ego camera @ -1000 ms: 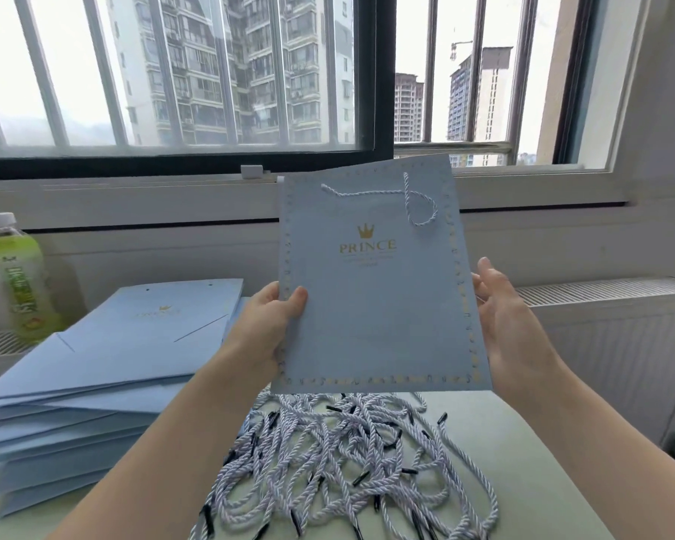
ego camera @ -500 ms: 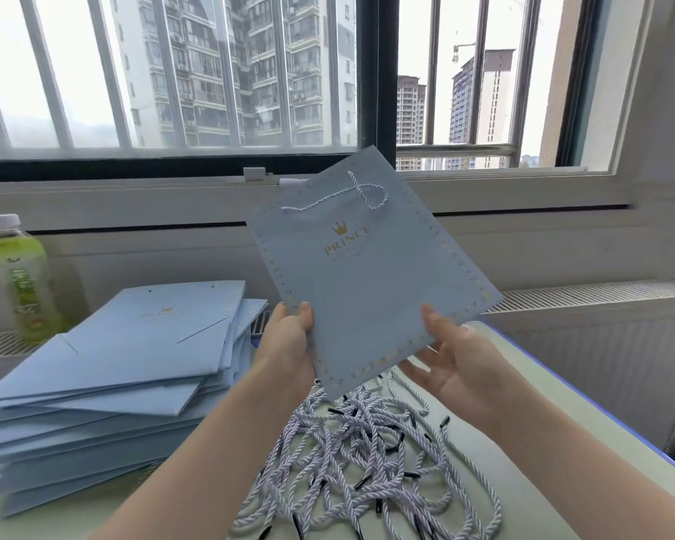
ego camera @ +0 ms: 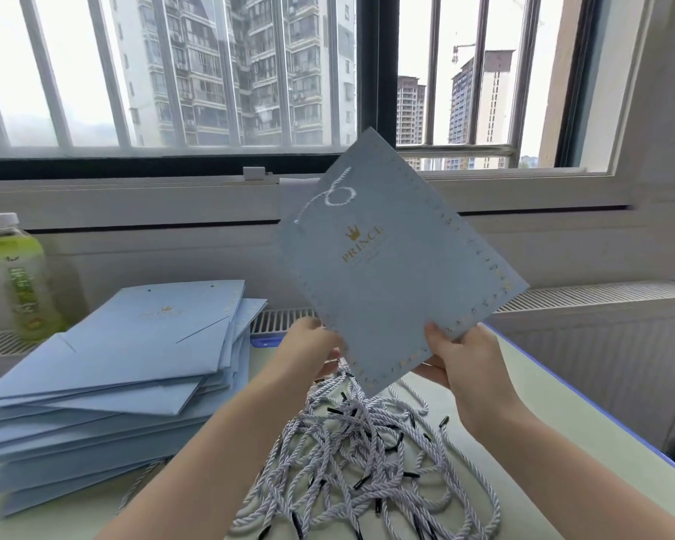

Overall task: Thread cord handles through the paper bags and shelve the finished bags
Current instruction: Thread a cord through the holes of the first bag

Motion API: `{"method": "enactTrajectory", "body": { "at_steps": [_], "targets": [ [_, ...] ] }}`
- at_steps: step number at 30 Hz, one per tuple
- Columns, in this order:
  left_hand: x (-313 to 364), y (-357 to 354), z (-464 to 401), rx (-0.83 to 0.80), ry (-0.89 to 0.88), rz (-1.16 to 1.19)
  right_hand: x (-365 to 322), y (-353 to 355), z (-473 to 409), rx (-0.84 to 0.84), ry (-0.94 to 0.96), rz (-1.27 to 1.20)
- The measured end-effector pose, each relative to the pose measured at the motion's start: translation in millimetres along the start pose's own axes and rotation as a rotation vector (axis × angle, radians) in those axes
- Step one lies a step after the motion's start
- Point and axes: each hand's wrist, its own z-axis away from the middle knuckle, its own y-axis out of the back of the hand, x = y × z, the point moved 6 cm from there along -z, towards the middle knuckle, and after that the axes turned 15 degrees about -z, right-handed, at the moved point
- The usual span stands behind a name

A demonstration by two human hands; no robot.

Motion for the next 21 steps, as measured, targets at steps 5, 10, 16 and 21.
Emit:
{"method": "enactTrajectory", "body": {
  "at_steps": [5,10,16,21],
  "targets": [
    [1.3,0.6,-4.9,0.014,-0.095,-0.308,10.8,21.3,-10.5,0.194,-0.111,-0.188],
    [-4.6,-12.7,-3.1,-0.057,-0.124,-0.587,16.1,42.0,-15.6,0.367,-0.137,-0.195],
    [0.7,-7.8,-2.9,0.095,-0.246,-0.660,8.9,50.6,-20.3,0.411,-0.050,-0.004],
    [34.2,40.2,17.1,0.739,-0.530,-0.776,-0.2,53.3,-21.0,0.427,-0.076,0.003]
  ]
}}
